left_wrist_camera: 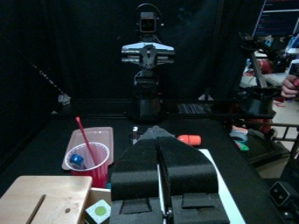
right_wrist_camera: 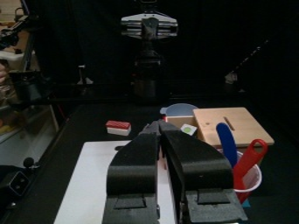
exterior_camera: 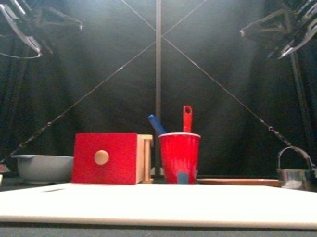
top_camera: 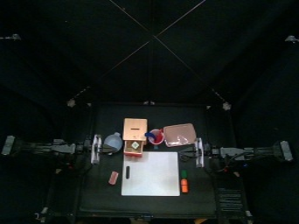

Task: Place sushi on board then cut the sushi with the knife then place the pieces on the plate
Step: Place the sushi on the board

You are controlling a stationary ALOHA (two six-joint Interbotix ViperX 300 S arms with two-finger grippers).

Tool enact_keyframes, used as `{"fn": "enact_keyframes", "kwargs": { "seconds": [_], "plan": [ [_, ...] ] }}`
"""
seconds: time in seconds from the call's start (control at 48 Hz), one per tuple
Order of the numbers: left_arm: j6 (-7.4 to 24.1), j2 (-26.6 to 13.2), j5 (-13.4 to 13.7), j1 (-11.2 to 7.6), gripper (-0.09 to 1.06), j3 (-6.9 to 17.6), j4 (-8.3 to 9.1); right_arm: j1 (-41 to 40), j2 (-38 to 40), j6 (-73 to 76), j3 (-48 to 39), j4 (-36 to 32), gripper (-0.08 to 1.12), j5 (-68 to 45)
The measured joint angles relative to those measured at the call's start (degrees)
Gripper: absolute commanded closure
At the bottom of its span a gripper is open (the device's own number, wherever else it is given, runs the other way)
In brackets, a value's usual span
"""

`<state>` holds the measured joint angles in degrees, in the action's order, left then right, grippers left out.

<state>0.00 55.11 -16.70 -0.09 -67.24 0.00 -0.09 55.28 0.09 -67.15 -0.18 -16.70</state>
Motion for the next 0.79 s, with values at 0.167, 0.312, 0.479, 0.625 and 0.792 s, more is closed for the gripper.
{"fn": "enact_keyframes", "kwargs": {
  "seconds": [0.167, 0.312, 0.479, 0.625, 0.792],
  "plan": [
    [0.26, -4.04, -0.18, 0.26, 0.88, 0.00, 0.35, -2.37, -5.98, 0.09, -0.26, 0.09, 0.96, 0.35],
    [0.44, -4.48, -0.26, 1.41, 0.88, 0.26, 0.97, -3.87, -15.73, 0.18, 6.86, 0.35, 0.95, 0.62],
    [0.44, -4.57, -0.44, 7.73, 0.88, 0.79, 4.39, -3.60, -27.60, 0.88, 19.34, 2.72, 0.90, 6.24],
    [0.53, -4.57, -0.53, 13.45, 0.88, 1.14, 6.77, -3.69, -36.30, 1.32, 30.59, 10.63, 0.74, 19.78],
    [0.53, -4.48, -0.26, 14.41, 0.88, 1.14, 6.86, -5.54, -45.62, 1.41, 42.71, 13.80, 0.61, 38.32]
  ]
}}
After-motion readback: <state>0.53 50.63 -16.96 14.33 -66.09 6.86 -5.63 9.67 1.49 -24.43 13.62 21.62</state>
